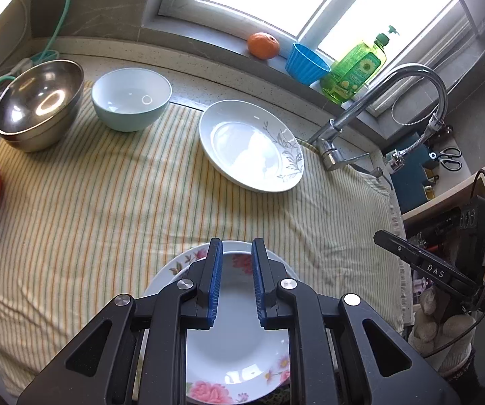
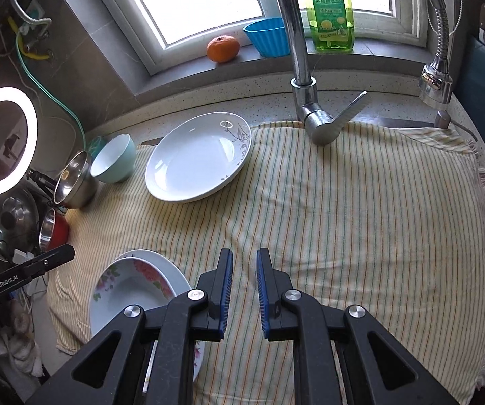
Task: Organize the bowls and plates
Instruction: 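Open both grippers and lift them off the stacked plates, then move both grippers to the rim of the white leaf-pattern plate, then close both grippers side by side on the leaf-pattern plate rim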
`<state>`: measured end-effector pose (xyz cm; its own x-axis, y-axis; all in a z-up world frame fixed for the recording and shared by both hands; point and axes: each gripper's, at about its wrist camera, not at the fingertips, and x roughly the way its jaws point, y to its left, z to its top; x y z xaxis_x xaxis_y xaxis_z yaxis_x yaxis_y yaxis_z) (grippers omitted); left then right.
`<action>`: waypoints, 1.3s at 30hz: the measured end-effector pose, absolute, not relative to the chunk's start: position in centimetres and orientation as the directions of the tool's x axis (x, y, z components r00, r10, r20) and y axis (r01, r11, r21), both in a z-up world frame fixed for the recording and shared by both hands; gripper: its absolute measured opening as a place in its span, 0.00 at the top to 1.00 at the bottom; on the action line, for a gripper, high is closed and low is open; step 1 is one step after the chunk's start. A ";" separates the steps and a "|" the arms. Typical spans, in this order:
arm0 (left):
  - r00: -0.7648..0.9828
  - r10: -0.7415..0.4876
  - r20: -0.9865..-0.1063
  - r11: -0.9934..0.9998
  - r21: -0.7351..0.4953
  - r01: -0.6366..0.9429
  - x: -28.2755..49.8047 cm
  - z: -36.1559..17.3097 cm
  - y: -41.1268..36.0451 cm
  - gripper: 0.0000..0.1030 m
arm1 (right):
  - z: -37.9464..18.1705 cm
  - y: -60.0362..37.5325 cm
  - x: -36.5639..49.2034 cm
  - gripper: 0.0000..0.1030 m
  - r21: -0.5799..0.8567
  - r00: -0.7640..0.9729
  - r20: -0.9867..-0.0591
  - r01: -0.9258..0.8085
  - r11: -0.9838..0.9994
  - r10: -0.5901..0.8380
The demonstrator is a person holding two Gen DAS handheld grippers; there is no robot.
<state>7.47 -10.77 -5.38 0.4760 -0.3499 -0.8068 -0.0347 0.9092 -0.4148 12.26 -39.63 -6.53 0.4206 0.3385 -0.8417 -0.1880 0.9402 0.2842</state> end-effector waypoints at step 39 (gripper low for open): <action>0.326 -0.266 -0.907 0.955 -0.203 0.215 29.5 -13.5 -10.7 0.86 | -12.3 -33.7 26.6 0.85 0.189 0.414 -0.892 -0.017 0.982 0.179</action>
